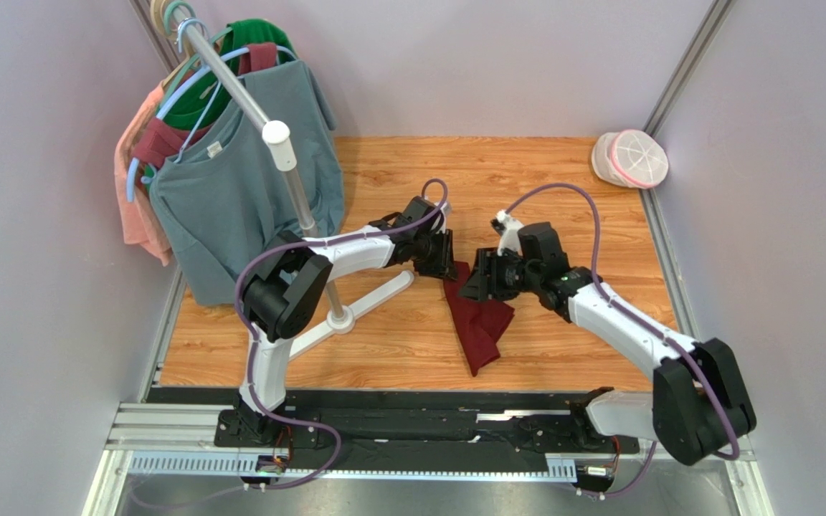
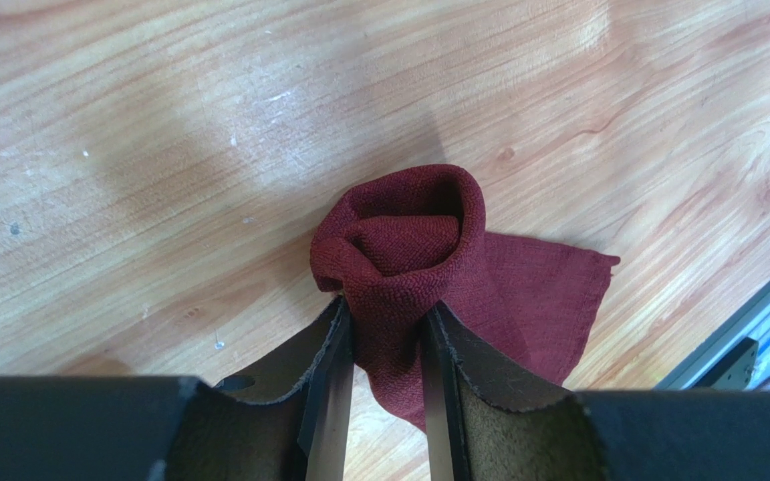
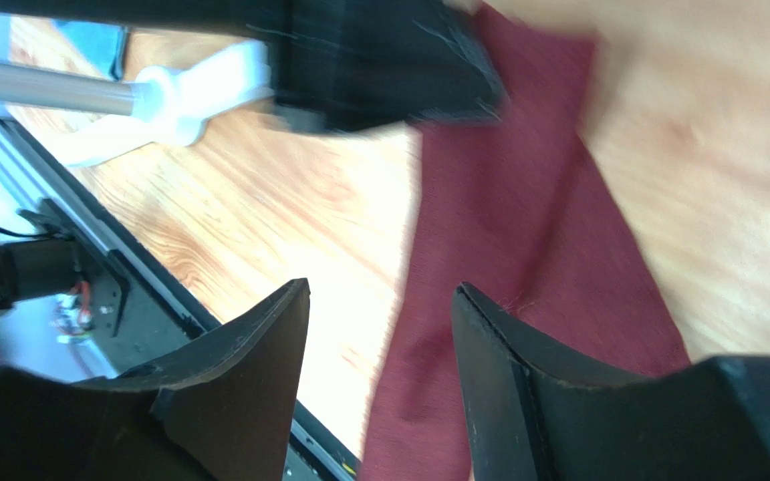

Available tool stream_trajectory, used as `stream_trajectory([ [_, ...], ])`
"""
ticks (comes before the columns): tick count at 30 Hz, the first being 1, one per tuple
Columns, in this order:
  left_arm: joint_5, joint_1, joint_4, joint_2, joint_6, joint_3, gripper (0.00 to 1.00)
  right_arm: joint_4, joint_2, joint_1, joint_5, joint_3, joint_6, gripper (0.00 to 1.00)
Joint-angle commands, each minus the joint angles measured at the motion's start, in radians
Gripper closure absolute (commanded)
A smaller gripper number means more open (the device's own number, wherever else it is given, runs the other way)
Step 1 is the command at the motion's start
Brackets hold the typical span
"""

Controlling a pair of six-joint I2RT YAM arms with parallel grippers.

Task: Fold the napkin, place the utensils inside, and roll it up
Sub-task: Roll the napkin with the utensil

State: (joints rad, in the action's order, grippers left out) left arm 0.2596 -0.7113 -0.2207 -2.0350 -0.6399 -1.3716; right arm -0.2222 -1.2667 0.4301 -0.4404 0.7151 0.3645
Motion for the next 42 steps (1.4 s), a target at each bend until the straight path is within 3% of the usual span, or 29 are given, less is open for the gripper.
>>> stream_trajectory([
  [1,0.023,-0.005,-0.049,-0.014,0.022,-0.035,0.64,-0.179,0.046,0.194,0.410,0.102,-0.059,0.42],
  [7,0.035,-0.005,-0.051,-0.028,0.013,-0.049,0.64,-0.195,-0.048,0.419,0.797,0.145,-0.018,0.42],
  [16,0.036,-0.005,-0.057,-0.031,0.008,-0.061,0.64,-0.146,-0.203,0.570,1.011,0.146,0.004,0.43],
  [36,0.043,-0.005,-0.054,-0.025,0.009,-0.063,0.64,-0.085,-0.398,0.559,1.017,0.104,0.074,0.43],
  [39,0.049,-0.004,-0.033,0.002,0.002,-0.046,0.56,-0.057,-0.382,0.518,0.950,0.061,0.097,0.48],
  [42,0.052,0.003,-0.022,0.045,-0.006,-0.035,0.40,0.018,-0.340,0.466,0.811,-0.011,0.109,0.59],
])
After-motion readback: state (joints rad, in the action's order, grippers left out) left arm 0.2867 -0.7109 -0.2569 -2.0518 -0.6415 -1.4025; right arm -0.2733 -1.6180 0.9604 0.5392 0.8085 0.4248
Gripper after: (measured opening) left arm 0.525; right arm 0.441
